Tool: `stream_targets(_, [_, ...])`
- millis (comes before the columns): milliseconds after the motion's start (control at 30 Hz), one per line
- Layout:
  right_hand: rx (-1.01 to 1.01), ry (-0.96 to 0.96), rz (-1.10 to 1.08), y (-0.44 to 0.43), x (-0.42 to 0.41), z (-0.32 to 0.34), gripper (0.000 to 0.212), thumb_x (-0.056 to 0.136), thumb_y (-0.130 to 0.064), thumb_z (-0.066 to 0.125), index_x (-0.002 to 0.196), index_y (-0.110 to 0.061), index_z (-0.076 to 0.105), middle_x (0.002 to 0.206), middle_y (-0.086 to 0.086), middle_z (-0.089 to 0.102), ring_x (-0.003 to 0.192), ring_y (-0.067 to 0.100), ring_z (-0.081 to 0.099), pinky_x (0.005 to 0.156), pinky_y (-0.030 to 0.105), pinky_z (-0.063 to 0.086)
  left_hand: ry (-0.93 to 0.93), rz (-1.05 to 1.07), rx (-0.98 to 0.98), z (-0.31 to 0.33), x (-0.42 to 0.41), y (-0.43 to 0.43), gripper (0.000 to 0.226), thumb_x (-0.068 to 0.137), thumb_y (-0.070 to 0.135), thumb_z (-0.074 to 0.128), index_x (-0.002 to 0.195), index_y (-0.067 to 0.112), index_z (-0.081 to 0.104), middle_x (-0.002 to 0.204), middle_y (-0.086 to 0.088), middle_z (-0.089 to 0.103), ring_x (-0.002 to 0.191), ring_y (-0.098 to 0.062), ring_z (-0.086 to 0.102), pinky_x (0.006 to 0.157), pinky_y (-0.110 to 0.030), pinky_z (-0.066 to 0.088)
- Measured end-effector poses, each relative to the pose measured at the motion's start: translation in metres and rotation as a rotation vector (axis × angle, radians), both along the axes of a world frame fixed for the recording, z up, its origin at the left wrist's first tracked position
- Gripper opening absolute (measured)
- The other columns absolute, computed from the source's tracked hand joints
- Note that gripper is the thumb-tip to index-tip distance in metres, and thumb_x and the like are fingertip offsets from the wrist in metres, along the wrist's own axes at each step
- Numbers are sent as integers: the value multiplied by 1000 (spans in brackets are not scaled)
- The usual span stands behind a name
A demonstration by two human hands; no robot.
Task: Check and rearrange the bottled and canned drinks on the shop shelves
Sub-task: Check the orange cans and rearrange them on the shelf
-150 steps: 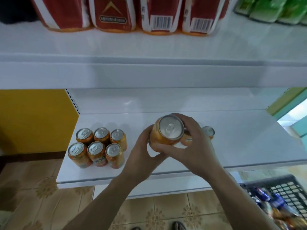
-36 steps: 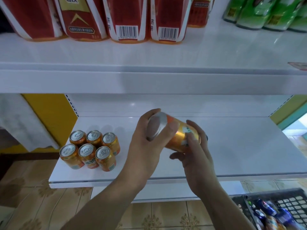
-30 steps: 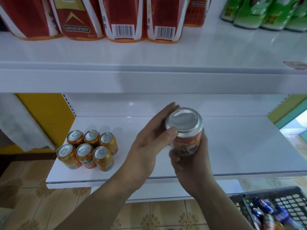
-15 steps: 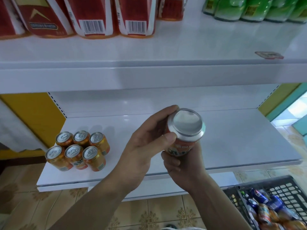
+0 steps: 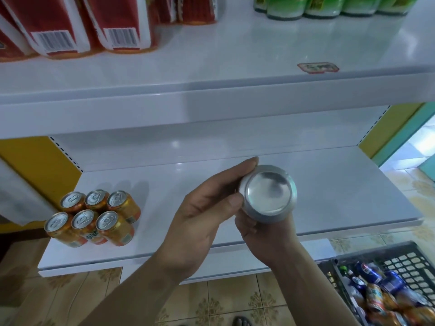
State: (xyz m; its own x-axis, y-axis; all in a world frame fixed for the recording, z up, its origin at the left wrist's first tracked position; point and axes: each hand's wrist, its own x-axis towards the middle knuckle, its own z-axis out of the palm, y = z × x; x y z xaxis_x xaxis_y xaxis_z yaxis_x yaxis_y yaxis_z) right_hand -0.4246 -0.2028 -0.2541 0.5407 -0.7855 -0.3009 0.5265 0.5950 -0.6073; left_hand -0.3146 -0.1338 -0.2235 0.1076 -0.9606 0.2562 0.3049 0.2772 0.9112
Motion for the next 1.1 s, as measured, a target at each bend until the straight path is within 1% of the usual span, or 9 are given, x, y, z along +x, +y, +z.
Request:
stream_targets(200, [118, 3, -64, -6, -44, -16, 65, 108, -38, 29, 56, -21, 65, 52, -3, 44, 39, 8, 36, 35, 18, 27, 16, -18, 65, -10, -48, -14, 46, 83, 14, 59, 126, 27, 68, 131, 6, 66, 129, -14, 57, 100, -23, 47])
stream_targets(367, [225, -17, -144, 11, -89, -23, 59, 105, -37, 35, 55, -19, 60, 53, -4, 40, 39, 6, 30, 38, 16, 16, -105, -118, 132, -16, -87, -14, 59, 85, -3, 64, 137, 24, 54, 134, 12, 64, 131, -8, 53, 102, -19, 45])
stream_targets(633, [194, 31, -313, 70, -161, -16, 62, 102, -51, 37, 59, -20, 69, 56, -6, 51, 41, 4, 30, 37, 15, 18, -96, -299, 135, -23, -146, 6, 53, 85, 7, 62, 136, 21, 54, 136, 5, 63, 130, -10, 55, 107, -28, 46])
stream_targets(733, [243, 47, -365, 95, -200, -20, 54, 97, -61, 44, 72, -19, 68, 59, -4, 53, 40, 4, 32, 36, 14, 21, -38, -354, 166, -30, -181, 21, 55, 83, 9, 67, 136, 19, 55, 133, 5, 66, 126, -9, 58, 97, -23, 50])
stream_targets(867, [246, 47, -447, 119, -250, -30, 48, 95, -63, 51, 92, -18, 66, 67, -2, 53, 40, 5, 36, 32, 16, 28, -62, -430, 184, -34, -228, 35, 51, 83, 10, 69, 131, 22, 58, 127, 10, 69, 122, -7, 61, 95, -22, 51])
stream_targets(933, [228, 79, -488, 126, -278, -40, 49, 95, -63, 51, 100, -16, 66, 71, 0, 55, 43, 7, 39, 35, 16, 30, -94, -445, 194, -37, -253, 36, 48, 84, 11, 72, 129, 21, 59, 123, 10, 70, 118, -6, 63, 91, -20, 52])
stream_targets(1033, [202, 94, -522, 130, -325, -49, 62, 94, -66, 52, 111, -9, 72, 96, 12, 62, 73, 18, 49, 61, 26, 41, -154, -446, 213, -42, -298, 32, 48, 85, 15, 72, 131, 19, 58, 121, 8, 71, 115, -7, 65, 87, -19, 53])
stream_targets(1067, [208, 119, -546, 129, -343, -51, 64, 95, -65, 51, 108, -8, 75, 96, 15, 62, 76, 20, 50, 63, 27, 43, -178, -447, 225, -45, -317, 29, 48, 85, 17, 73, 130, 20, 59, 118, 9, 72, 112, -6, 66, 84, -18, 53])
stream_targets(1100, [227, 153, -587, 129, -363, -54, 63, 97, -64, 49, 102, -7, 77, 91, 15, 64, 71, 19, 52, 57, 24, 46, -199, -447, 243, -50, -336, 24, 48, 84, 20, 74, 130, 21, 60, 115, 11, 73, 109, -5, 67, 81, -17, 54])
